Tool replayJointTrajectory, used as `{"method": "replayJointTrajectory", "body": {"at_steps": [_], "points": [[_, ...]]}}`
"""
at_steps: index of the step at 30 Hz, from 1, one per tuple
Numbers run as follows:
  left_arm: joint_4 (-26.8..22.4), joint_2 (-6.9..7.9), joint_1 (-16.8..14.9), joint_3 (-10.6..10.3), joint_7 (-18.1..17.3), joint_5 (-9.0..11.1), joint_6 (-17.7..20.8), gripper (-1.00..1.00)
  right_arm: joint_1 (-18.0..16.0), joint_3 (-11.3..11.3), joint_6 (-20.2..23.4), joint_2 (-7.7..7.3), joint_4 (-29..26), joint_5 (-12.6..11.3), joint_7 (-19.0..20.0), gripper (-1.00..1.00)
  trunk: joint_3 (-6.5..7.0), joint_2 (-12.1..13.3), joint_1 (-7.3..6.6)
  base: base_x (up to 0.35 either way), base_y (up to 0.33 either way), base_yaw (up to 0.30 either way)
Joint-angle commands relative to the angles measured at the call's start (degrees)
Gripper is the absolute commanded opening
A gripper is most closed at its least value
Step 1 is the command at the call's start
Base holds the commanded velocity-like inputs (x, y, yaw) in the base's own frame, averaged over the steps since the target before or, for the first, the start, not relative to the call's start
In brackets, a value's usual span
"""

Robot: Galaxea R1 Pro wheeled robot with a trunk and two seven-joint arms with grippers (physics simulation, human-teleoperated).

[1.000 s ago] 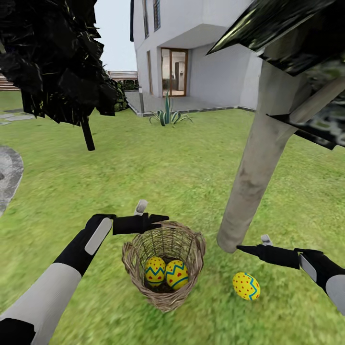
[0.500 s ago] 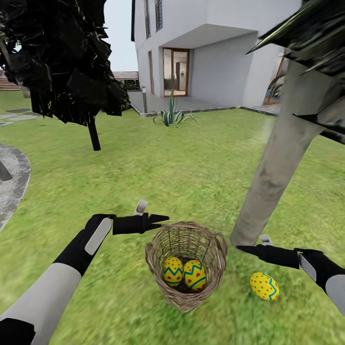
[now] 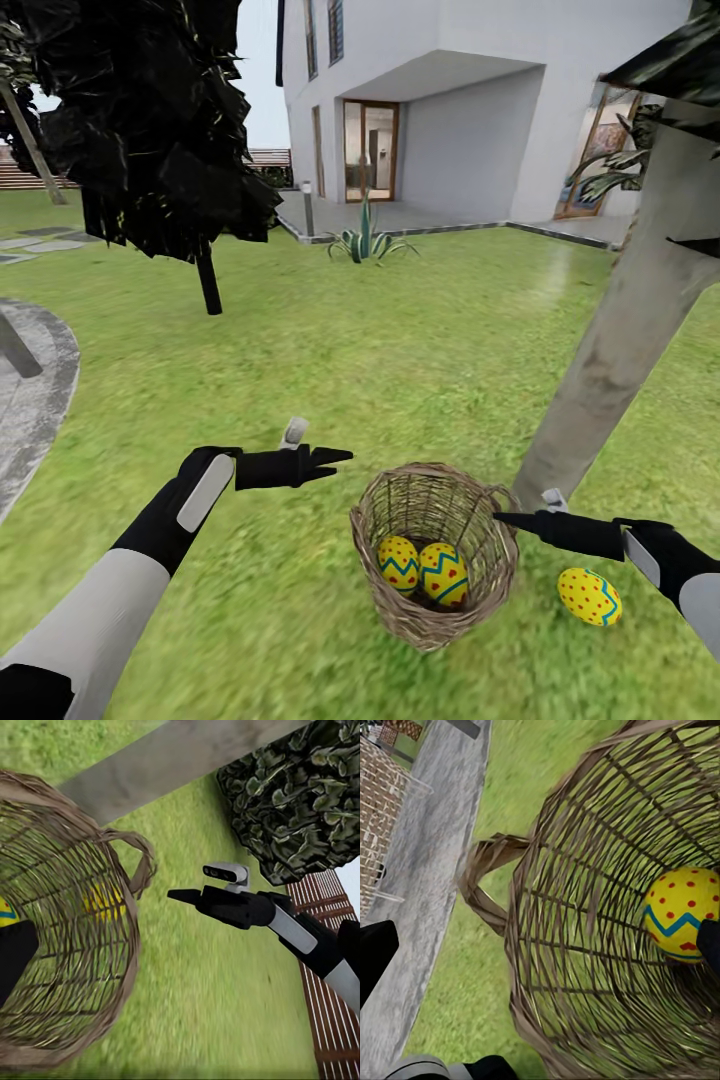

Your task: Take the three Easter eggs out of the wicker basket on the lawn in the garden, then place them on the lawn next to a single tree (choose any tree) so that all three eggs are next to the same tree and none are left in the basket.

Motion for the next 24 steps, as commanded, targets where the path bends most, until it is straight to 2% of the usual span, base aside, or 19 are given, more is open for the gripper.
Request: {"method": "replayJointTrajectory", "body": {"at_steps": [1, 5, 7, 8, 10, 12, 14, 16, 17, 19, 22, 24], "points": [[0.0, 0.04, 0.0, -0.1, -0.1, 0.1, 0.2, 1.00, 0.0, 0.5, 0.6, -0.04, 0.0, -0.6, 0.0, 1.00, -0.05, 0.0, -0.01, 0.000, 0.172, 0.000], [0.0, 0.04, 0.0, -0.1, -0.1, 0.1, 0.2, 1.00, 0.0, 0.7, 0.6, 0.04, 0.0, -0.4, -0.4, 1.00, -0.05, 0.0, -0.01, 0.000, 0.060, 0.000], [0.0, 0.04, 0.0, -0.1, -0.1, 0.1, 0.2, 1.00, 0.0, 0.8, 0.7, 0.09, -0.1, -0.2, -3.1, 1.00, -0.05, 0.0, -0.01, 0.000, 0.010, 0.000], [0.0, 0.04, 0.0, -0.1, -0.1, 0.1, 0.2, 1.00, 0.0, 0.8, 0.7, 0.13, -0.1, -0.1, -7.5, 1.00, -0.05, 0.0, -0.01, 0.000, 0.003, 0.000], [0.0, 0.06, 0.0, 0.0, -0.1, 0.1, 0.2, 1.00, 0.0, 0.8, 0.7, 0.45, -0.6, -0.1, -13.0, 1.00, -0.05, 0.0, -0.01, 0.000, 0.002, 0.000], [0.0, 0.09, 0.0, 1.0, -0.1, 0.1, 0.1, 1.00, 0.0, 0.8, 1.0, 1.72, -3.2, -0.1, -20.8, 1.00, -0.05, 0.0, -0.01, 0.000, 0.000, 0.000], [0.0, 0.03, 0.0, 3.6, -0.1, 0.1, 0.1, 1.00, 0.0, 0.9, 1.5, 3.81, -8.3, -0.2, -30.2, 1.00, -0.05, 0.0, -0.01, 0.000, 0.000, 0.000], [-0.1, 0.01, 0.0, 4.9, -0.1, 0.1, 0.1, 1.00, 0.0, 0.9, 3.3, 6.05, -11.8, -0.3, -35.8, 1.00, -0.05, 0.0, -0.01, 0.000, 0.000, 0.000], [-0.1, -0.01, 0.0, 5.5, -0.1, 0.1, 0.1, 1.00, 0.0, 0.9, 6.8, 8.72, -15.3, -0.1, -41.2, 1.00, -0.05, 0.0, -0.01, 0.000, 0.000, 0.000], [-0.1, -0.03, 0.0, 5.7, -0.1, 0.1, 0.1, 1.00, 0.0, 0.9, 10.2, 10.95, -19.2, -0.1, -46.5, 1.00, -0.05, 0.0, -0.01, 0.000, 0.000, 0.000], [-0.1, -0.04, 0.0, 5.8, -0.1, 0.1, 0.2, 1.00, 0.0, 0.9, 12.6, 13.79, -23.7, -0.3, -54.2, 1.00, -0.05, 0.0, -0.01, 0.000, 0.000, 0.000], [-0.2, -0.11, 0.0, 5.9, -0.2, 0.1, 0.2, 1.00, 0.0, 2.2, 13.3, 17.25, -25.0, -0.4, -62.9, 1.00, -0.05, 0.0, -0.01, 0.000, 0.000, 0.000]]}}
